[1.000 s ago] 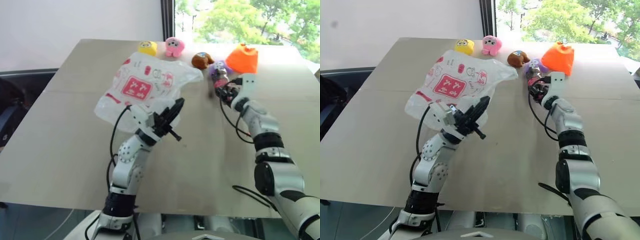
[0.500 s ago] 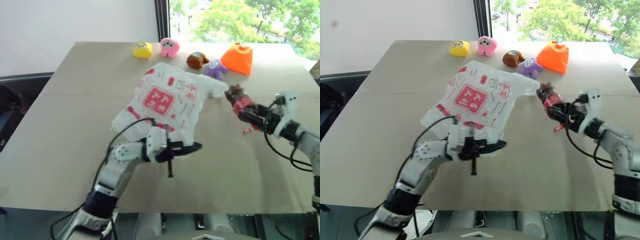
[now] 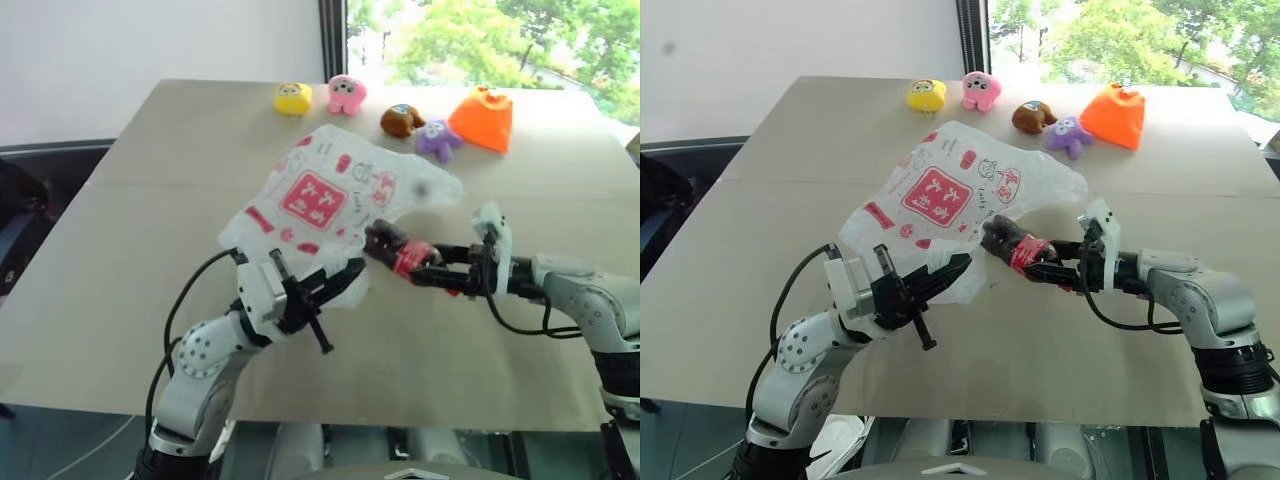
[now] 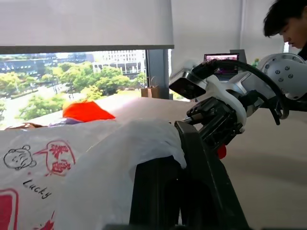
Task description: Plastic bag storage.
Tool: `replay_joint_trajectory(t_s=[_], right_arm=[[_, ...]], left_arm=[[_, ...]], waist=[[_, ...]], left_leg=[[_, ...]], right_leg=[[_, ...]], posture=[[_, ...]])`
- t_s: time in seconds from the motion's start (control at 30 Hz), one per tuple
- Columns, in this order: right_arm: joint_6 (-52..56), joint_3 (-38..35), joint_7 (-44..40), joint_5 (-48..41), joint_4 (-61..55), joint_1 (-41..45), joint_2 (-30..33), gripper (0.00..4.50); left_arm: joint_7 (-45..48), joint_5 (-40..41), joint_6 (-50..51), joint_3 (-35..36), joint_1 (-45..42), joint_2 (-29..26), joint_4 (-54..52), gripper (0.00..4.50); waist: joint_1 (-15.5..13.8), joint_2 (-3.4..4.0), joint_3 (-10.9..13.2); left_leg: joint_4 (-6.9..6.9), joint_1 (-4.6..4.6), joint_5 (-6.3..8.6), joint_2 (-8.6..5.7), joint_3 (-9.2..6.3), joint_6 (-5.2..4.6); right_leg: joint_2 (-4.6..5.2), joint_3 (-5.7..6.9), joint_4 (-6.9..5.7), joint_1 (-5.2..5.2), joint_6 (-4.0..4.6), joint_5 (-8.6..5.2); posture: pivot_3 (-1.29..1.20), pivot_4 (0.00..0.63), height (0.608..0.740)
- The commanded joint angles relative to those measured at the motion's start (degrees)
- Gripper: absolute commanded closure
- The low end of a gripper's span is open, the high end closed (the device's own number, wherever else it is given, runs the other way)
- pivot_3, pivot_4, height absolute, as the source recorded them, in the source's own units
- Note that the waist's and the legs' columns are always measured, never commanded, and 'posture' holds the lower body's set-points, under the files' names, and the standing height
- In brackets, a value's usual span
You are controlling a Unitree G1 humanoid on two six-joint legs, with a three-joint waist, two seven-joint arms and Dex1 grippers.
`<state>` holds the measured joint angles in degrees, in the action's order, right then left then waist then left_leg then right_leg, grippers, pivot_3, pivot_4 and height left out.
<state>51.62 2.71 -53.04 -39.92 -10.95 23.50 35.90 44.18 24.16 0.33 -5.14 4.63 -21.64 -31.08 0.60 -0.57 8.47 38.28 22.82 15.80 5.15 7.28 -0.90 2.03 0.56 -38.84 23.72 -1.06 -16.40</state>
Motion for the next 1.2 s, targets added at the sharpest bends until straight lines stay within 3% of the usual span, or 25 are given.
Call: replay_joint_trajectory(t_s=[0.03, 0.2, 0.4, 0.7, 1.03, 1.2], right_arm=[[-2.5, 1.4, -3.8, 1.0, 0.3, 2.2, 1.0, 1.46], [-3.0, 5.1, -4.9, 3.8, 3.4, 5.4, -0.6, 1.46], [-9.4, 1.9, 7.0, 9.8, 17.3, 14.4, -13.4, 1.46], [-22.7, -4.7, 24.0, 14.7, 25.5, 18.0, -28.3, 1.46], [-26.8, -12.5, 30.2, 11.9, 21.2, 16.8, -31.5, 1.46], [-23.6, -9.2, 27.1, 13.4, 17.0, 13.9, -28.3, 1.46]], left_arm=[[-0.8, -2.1, -2.4, -1.0, 2.3, -0.3, -3.1, 4.50], [-2.5, -2.9, -3.1, -2.7, 4.5, 0.9, -3.8, 4.50], [-3.2, -3.5, -3.8, -3.5, 7.0, 0.6, -3.9, 4.50], [-2.6, -2.5, -5.4, -1.7, 8.2, -0.5, -1.2, 4.50], [-5.0, 2.2, -4.7, 3.8, 5.6, 1.5, 1.2, 4.50], [-5.4, 4.0, -4.1, 4.8, 4.6, 2.0, 2.0, 4.50]], waist=[[-0.1, -0.01, 0.0], [0.0, -0.03, 0.0], [0.5, -0.12, 0.1], [0.2, -0.14, 0.1], [0.4, -0.14, 0.1], [0.4, -0.13, 0.1]], left_leg=[[0.00, 0.00, 0.01, 0.00, 0.01, -0.02], [0.02, -0.01, 0.03, -0.01, 0.02, -0.05], [0.02, -0.11, 0.02, 0.07, 0.06, -0.04], [0.00, 0.06, 0.02, 0.05, 0.24, -0.04], [0.00, 0.05, 0.02, 0.06, 0.31, -0.03], [0.00, 0.04, 0.02, 0.07, 0.30, -0.03]], right_leg=[[0.00, 0.00, 0.02, 0.00, 0.00, 0.00], [0.02, 0.04, -0.02, 0.00, 0.01, 0.00], [-0.11, 0.01, -0.12, 0.04, 0.09, 0.05], [-0.01, 0.16, -0.04, 0.11, 0.09, 0.04], [-0.01, 0.18, -0.07, 0.09, 0.09, 0.05], [-0.01, 0.15, -0.07, 0.09, 0.09, 0.05]], posture=[[0.00, 0.150, 0.740], [0.00, 0.150, 0.740], [0.00, 0.150, 0.740], [0.00, 0.150, 0.740], [0.00, 0.150, 0.740], [0.00, 0.150, 0.740]])
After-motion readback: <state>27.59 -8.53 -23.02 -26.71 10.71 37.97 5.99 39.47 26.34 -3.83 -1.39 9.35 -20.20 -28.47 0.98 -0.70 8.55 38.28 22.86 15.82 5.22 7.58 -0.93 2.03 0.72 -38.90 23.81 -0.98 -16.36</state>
